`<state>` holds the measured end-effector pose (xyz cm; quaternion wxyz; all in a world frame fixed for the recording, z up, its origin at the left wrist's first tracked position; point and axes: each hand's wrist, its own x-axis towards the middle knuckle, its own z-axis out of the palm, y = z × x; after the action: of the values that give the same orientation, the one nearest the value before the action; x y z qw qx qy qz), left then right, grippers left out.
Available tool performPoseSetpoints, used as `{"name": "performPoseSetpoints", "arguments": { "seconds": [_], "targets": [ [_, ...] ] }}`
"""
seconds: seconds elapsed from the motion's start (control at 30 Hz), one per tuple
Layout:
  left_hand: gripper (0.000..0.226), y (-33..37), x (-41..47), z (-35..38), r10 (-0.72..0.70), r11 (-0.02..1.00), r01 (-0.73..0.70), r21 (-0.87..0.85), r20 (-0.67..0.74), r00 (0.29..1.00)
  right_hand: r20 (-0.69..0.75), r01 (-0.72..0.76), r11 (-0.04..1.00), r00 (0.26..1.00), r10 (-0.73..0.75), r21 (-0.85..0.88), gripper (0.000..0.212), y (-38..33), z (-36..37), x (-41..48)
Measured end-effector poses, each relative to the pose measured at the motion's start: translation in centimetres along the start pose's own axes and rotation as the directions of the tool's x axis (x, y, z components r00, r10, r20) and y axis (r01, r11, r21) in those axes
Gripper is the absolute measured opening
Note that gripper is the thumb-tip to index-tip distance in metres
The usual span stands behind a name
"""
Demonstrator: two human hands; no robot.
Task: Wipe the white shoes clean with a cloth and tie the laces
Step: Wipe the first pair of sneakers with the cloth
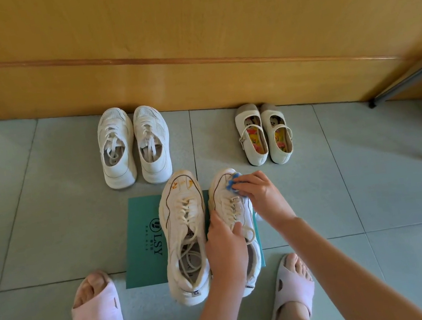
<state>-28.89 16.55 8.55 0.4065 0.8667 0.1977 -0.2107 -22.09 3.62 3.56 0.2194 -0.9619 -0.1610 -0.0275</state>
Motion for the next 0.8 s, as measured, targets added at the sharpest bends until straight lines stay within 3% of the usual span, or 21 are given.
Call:
{"name": "performPoseSetpoints", "arguments": {
  "seconds": [0.17,0.27,0.33,0.4,0.5,0.57,0.7,0.8],
  "targets": [
    [0.064,-0.1,0.0,-0.4,-0.012,0.997,0.014,-0.07,0.027,1.0,0.005,-0.082,0.996,0.997,0.082,0.028,0.018,0.5,-1.1,-0.6],
    [0.063,0.0,-0.1,-0.5,-0.01,0.996,0.012,-0.086,0.028,1.0,-0.009,-0.355,0.908,0.931,0.366,0.223,0.017,0.2,-2.9,-0.4],
    [0.061,0.0,-0.2,-0.6,-0.012,0.995,0.015,-0.096,0.024,1.0,-0.077,-0.436,0.806,0.86,0.504,0.4,0.017,-0.1,-3.5,1.2],
    [0.06,0.0,-0.2,-0.6,-0.017,0.995,0.02,-0.096,0.029,0.999,-0.072,-0.398,0.8,0.876,0.476,0.449,0.019,-0.7,-3.1,3.1],
    [0.062,0.0,-0.1,-0.7,-0.016,0.992,0.02,-0.124,0.037,0.999,0.013,-0.358,0.881,0.928,0.372,0.31,0.02,-1.8,-1.1,4.8],
    [0.063,0.0,0.0,-0.7,-0.016,0.99,0.021,-0.139,0.04,0.999,0.035,-0.428,0.869,0.9,0.434,0.25,0.023,-2.2,0.2,4.7],
    [0.054,-0.2,0.1,-0.5,0.021,0.995,-0.018,-0.098,0.025,0.999,-0.045,-0.534,0.781,0.816,0.576,0.323,0.023,-3.4,1.0,2.6],
    [0.055,-0.1,0.2,-0.5,0.02,0.996,-0.018,-0.082,0.013,1.0,-0.034,-0.548,0.746,0.798,0.602,0.379,0.023,-3.6,0.7,1.0]
  ]
}}
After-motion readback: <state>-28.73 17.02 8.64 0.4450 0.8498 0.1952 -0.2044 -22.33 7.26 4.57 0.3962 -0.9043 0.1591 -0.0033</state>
